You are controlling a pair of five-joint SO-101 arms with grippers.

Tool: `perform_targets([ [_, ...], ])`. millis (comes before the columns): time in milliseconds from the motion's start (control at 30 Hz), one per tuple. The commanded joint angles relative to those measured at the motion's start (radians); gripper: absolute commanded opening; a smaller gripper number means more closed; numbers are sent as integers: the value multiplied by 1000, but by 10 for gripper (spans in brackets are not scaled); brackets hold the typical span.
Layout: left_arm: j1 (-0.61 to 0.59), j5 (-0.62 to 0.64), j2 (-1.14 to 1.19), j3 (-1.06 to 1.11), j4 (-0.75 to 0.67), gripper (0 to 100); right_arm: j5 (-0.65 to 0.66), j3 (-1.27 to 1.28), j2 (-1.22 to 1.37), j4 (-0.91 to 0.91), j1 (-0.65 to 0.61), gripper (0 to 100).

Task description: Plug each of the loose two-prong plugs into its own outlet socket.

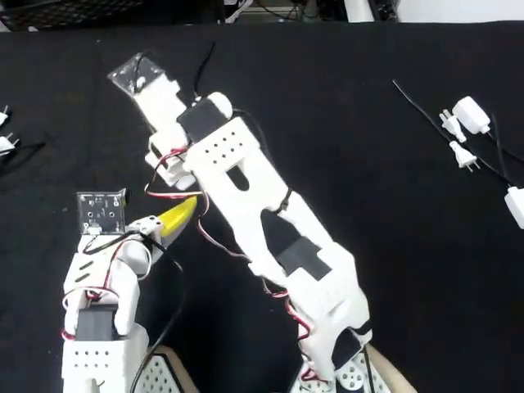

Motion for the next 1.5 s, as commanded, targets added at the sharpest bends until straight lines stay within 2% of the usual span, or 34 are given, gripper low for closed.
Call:
perform_targets([
  [0,13,-11,-6,16,-18,443,-12,-31,-4,2,5,12],
  [533,-58,-3,-6,16,-81,443,-84,-5,-4,206,-63,12],
  [667,-61,-3,-6,16,-81,443,-133,5,-70,210,-94,12],
  [900,-61,-3,-2,18,-75,443,-132,45,-249,210,-164,12],
  [1067,-61,-6,0,18,-75,443,-126,114,-361,210,-149,12],
  [1167,-61,-6,2,18,-75,443,-75,168,-432,210,-140,12],
  [1467,-58,-8,2,18,-75,443,-37,380,-622,209,-49,12],
])
